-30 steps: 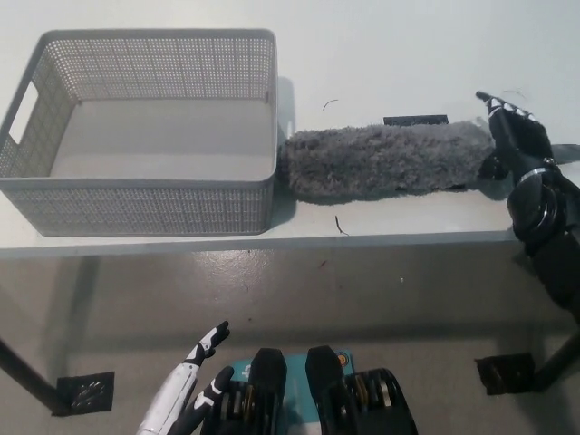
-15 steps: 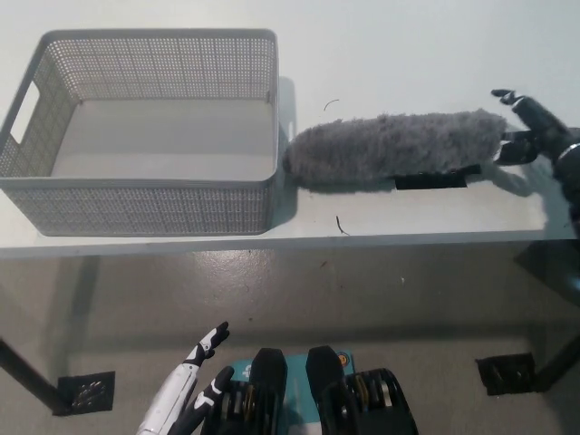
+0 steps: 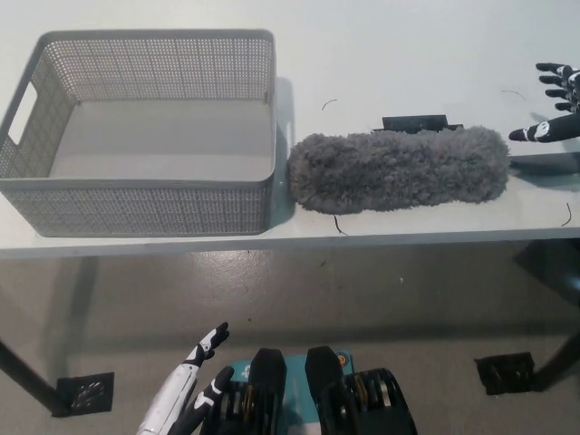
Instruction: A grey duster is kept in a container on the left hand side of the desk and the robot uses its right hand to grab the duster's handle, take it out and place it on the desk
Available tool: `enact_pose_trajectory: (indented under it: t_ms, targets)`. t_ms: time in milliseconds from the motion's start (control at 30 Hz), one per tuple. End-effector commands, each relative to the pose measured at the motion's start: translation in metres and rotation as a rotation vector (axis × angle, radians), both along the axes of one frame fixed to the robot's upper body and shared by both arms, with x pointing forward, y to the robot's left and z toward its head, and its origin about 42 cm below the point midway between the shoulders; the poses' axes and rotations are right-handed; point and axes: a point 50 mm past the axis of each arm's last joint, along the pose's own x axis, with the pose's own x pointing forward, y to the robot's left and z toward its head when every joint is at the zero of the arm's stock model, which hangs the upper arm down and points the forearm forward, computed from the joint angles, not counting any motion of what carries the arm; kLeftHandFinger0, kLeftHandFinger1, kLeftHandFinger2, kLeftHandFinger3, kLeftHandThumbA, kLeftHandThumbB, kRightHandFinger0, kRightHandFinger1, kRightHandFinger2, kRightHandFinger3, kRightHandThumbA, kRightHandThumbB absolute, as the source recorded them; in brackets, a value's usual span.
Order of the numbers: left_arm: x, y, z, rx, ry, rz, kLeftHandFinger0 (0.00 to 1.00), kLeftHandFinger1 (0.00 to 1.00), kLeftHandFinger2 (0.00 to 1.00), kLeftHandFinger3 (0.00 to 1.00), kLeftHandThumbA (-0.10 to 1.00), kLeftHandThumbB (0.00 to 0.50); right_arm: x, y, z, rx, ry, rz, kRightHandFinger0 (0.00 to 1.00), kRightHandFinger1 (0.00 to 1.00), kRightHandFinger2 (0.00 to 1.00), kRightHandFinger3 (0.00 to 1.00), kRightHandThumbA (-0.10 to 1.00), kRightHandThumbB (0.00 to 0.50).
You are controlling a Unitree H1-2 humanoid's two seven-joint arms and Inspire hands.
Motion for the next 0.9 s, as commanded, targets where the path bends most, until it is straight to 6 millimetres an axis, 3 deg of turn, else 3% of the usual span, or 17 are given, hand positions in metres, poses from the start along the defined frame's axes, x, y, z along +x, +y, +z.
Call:
enact_pose_trajectory:
  t_ms: [0, 100, 167, 267, 300, 367, 433, 467, 500, 600, 633, 667, 733, 767, 800, 833, 867]
  targets:
    - [0.002, 0.012, 0.012, 0.023, -0.065, -0.003, 1.00, 1.00, 1.00, 1.00, 1.00, 0.045, -0.161, -0.031, 0.361, 1.034, -1.042, 0.518, 1.00, 1.00, 1.00, 1.00, 0.99, 0.500]
    - [0.002, 0.010, 0.012, 0.024, -0.065, -0.002, 1.00, 1.00, 1.00, 1.00, 1.00, 0.040, -0.204, -0.002, 0.322, 0.914, -1.190, 0.489, 1.00, 1.00, 1.00, 1.00, 1.00, 0.436]
    - [0.003, 0.011, 0.012, 0.027, -0.067, -0.005, 1.00, 1.00, 1.00, 1.00, 1.00, 0.039, -0.227, 0.017, 0.293, 0.809, -1.291, 0.472, 1.00, 1.00, 1.00, 1.00, 1.00, 0.451]
    - [0.005, 0.008, 0.012, 0.027, -0.060, -0.012, 1.00, 1.00, 1.00, 1.00, 1.00, 0.035, -0.295, 0.069, 0.204, 0.605, -1.468, 0.480, 1.00, 1.00, 1.00, 1.00, 1.00, 0.449]
    - [0.005, 0.007, 0.012, 0.025, -0.058, -0.012, 1.00, 1.00, 1.00, 1.00, 1.00, 0.048, -0.307, 0.082, 0.186, 0.564, -1.485, 0.467, 1.00, 1.00, 1.00, 1.00, 1.00, 0.490]
    - [0.006, 0.006, 0.010, 0.018, -0.055, -0.010, 1.00, 1.00, 1.00, 1.00, 1.00, 0.049, -0.329, 0.105, 0.140, 0.511, -1.520, 0.475, 1.00, 1.00, 1.00, 1.00, 1.00, 0.500]
    - [0.004, 0.006, 0.010, 0.012, -0.052, -0.010, 1.00, 1.00, 1.00, 1.00, 1.00, 0.049, -0.349, 0.125, 0.095, 0.439, -1.571, 0.415, 1.00, 1.00, 1.00, 1.00, 1.00, 0.409]
    - [0.004, 0.006, 0.010, 0.009, -0.063, -0.012, 1.00, 1.00, 1.00, 1.00, 1.00, 0.043, -0.372, 0.147, 0.062, 0.428, -1.600, 0.317, 1.00, 1.00, 1.00, 1.00, 1.00, 0.287]
    - [0.004, 0.007, 0.009, 0.007, -0.071, -0.012, 1.00, 1.00, 1.00, 1.00, 1.00, 0.036, -0.383, 0.162, 0.052, 0.452, -1.598, 0.262, 1.00, 1.00, 1.00, 1.00, 0.98, 0.162]
    - [0.003, 0.008, 0.008, -0.015, -0.087, -0.011, 1.00, 1.00, 1.00, 1.00, 1.00, 0.056, -0.405, 0.186, 0.030, 0.585, -1.423, 0.277, 1.00, 1.00, 1.00, 1.00, 1.00, 0.051]
    - [0.002, 0.008, 0.008, -0.023, -0.089, -0.011, 1.00, 1.00, 1.00, 1.00, 1.00, 0.068, -0.413, 0.189, 0.023, 0.590, -1.364, 0.259, 1.00, 1.00, 1.00, 1.00, 1.00, 0.044]
    - [0.002, 0.009, 0.008, -0.027, -0.089, -0.012, 1.00, 1.00, 1.00, 1.00, 1.00, 0.070, -0.418, 0.190, 0.018, 0.574, -1.324, 0.243, 1.00, 1.00, 1.00, 1.00, 1.00, 0.047]
    - [0.001, 0.007, 0.008, -0.043, -0.094, -0.015, 1.00, 1.00, 1.00, 1.00, 1.00, 0.076, -0.408, 0.195, 0.011, 0.702, -1.187, 0.404, 1.00, 1.00, 1.00, 1.00, 0.97, 0.418]
    - [0.001, 0.006, 0.008, -0.061, -0.097, -0.012, 1.00, 1.00, 1.00, 1.00, 1.00, 0.080, -0.390, 0.206, -0.006, 0.731, -1.145, 0.464, 1.00, 1.00, 1.00, 1.00, 1.00, 0.497]
    - [0.001, 0.005, 0.009, -0.066, -0.100, -0.011, 1.00, 1.00, 1.00, 1.00, 1.00, 0.081, -0.380, 0.213, -0.014, 0.736, -1.120, 0.464, 1.00, 1.00, 1.00, 1.00, 1.00, 0.499]
    - [-0.001, 0.003, 0.008, -0.072, -0.098, -0.011, 1.00, 1.00, 1.00, 1.00, 1.00, 0.097, -0.366, 0.222, -0.027, 0.707, -1.070, 0.424, 1.00, 1.00, 1.00, 1.00, 1.00, 0.440]
    - [-0.003, 0.002, 0.007, -0.077, -0.094, -0.012, 1.00, 1.00, 1.00, 1.00, 1.00, 0.101, -0.359, 0.226, -0.036, 0.669, -1.037, 0.385, 1.00, 1.00, 1.00, 1.00, 1.00, 0.424]
